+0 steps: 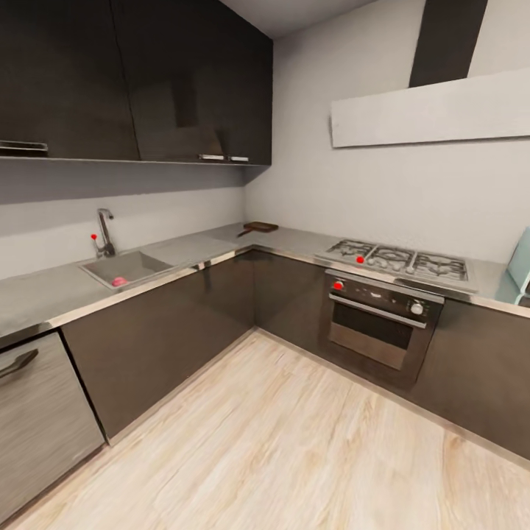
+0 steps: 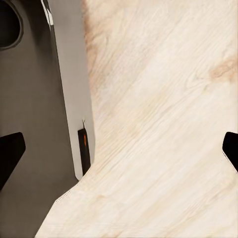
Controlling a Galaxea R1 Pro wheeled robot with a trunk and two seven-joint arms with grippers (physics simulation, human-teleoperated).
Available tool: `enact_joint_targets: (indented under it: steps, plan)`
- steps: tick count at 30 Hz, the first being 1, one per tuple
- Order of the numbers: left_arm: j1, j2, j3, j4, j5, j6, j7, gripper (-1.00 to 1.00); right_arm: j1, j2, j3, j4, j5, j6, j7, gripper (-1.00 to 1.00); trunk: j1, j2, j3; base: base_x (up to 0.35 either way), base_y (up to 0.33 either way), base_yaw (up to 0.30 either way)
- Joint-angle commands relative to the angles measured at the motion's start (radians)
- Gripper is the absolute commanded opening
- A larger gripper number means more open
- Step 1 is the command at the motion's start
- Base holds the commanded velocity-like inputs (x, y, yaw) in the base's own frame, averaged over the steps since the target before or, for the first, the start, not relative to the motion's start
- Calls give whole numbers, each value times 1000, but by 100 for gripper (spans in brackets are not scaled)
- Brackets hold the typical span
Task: In the kitchen, take the Vidalia onion out of the sink, dice it on the chopping board with the paring knife, put the diced onion into the bowl on the countertop, then place both the paring knife and the chopping board into the sink.
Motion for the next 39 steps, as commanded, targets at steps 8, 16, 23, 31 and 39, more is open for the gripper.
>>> enact_joint_targets:
  steps: [8,16,23,31,39]
  plan:
    - [0,0,2,-1,0,1,-1,100,-1,0,-3,2,0,-4,4,100,1,0,-1,343,0,0]
    - [0,0,2,-1,0,1,-1,100,-1,0,-3,2,0,-4,4,100,1,0,-1,343,0,0]
    - [0,0,2,-1,0,1,-1,100,-1,0,-3,2,0,-4,4,100,1,0,-1,343,0,0]
    - [0,0,2,-1,0,1,-1,100,-1,0,-3,2,0,-4,4,100,1,0,-1,343,0,0]
    - [0,-1,1,-1,0,1,-1,100,-1,0,-3,2,0,-4,4,100,1,0,-1,343,0,0]
